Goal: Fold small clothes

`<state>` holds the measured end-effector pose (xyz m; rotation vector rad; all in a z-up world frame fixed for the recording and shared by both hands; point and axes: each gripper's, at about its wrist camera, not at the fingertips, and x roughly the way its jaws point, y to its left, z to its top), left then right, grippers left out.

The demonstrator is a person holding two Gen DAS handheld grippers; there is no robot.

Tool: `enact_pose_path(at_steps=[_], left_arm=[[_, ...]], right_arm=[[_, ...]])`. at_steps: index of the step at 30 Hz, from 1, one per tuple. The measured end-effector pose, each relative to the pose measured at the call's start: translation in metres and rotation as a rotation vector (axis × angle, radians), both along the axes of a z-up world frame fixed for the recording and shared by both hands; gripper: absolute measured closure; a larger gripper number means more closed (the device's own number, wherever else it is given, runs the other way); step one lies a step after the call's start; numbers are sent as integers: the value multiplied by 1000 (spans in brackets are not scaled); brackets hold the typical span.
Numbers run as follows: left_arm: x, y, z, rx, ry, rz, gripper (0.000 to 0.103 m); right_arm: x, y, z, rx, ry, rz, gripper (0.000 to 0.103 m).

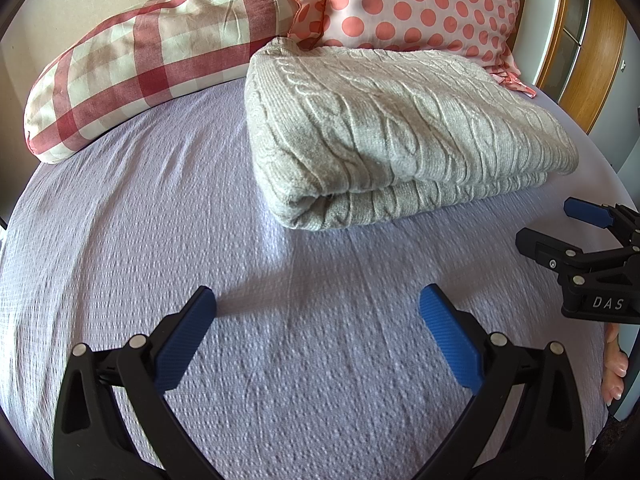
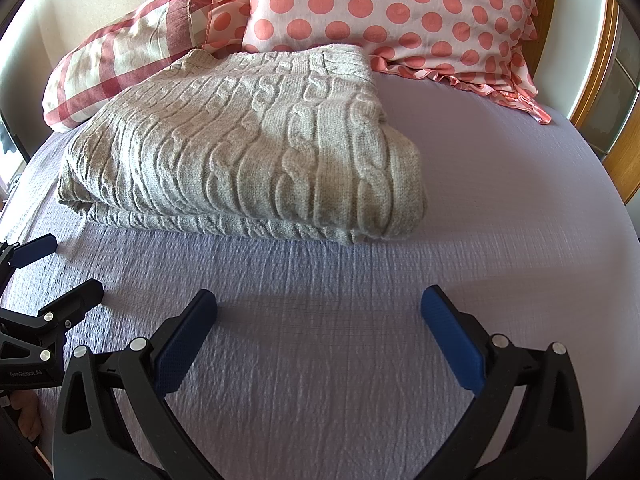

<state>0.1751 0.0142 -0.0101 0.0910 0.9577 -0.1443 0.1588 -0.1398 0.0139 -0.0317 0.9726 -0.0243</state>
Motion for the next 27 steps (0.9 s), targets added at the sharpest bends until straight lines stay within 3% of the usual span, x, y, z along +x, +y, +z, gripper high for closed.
enact_pose_path(at_steps=[27], left_arm=[[0,-1,1,2,10,-7,2]], right_arm=[[0,0,0,0,-1,1,1]])
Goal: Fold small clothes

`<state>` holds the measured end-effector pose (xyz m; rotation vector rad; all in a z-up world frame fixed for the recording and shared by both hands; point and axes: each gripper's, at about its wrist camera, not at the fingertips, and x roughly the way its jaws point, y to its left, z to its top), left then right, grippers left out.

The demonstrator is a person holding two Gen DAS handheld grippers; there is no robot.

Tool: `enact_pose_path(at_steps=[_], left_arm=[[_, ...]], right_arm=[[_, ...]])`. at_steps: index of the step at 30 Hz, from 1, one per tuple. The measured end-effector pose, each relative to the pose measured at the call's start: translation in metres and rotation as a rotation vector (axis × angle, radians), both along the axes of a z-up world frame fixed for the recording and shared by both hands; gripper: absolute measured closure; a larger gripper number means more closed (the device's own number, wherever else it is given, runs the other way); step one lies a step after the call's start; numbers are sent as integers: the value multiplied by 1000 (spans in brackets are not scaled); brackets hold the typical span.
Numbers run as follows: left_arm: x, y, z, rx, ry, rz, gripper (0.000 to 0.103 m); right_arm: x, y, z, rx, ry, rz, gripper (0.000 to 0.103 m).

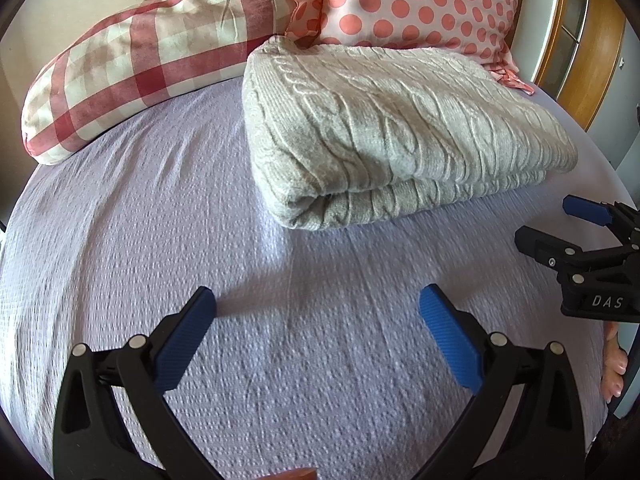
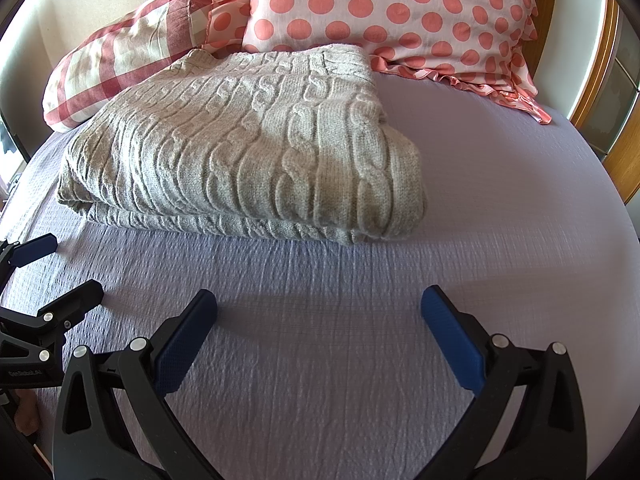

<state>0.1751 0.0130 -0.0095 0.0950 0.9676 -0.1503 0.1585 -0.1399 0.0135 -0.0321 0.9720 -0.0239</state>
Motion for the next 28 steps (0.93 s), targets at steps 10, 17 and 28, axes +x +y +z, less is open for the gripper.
enact_pose_path(at_steps=[10,17,28], left_arm=[[1,-1,-1,0,6,-1,2],[1,-1,-1,2,7,-3,2],[1,-1,-1,2,7,-3,2]], right_arm=[[0,0,0,0,0,0,1],[0,0,0,0,0,0,1],[0,0,0,0,0,-1,1]])
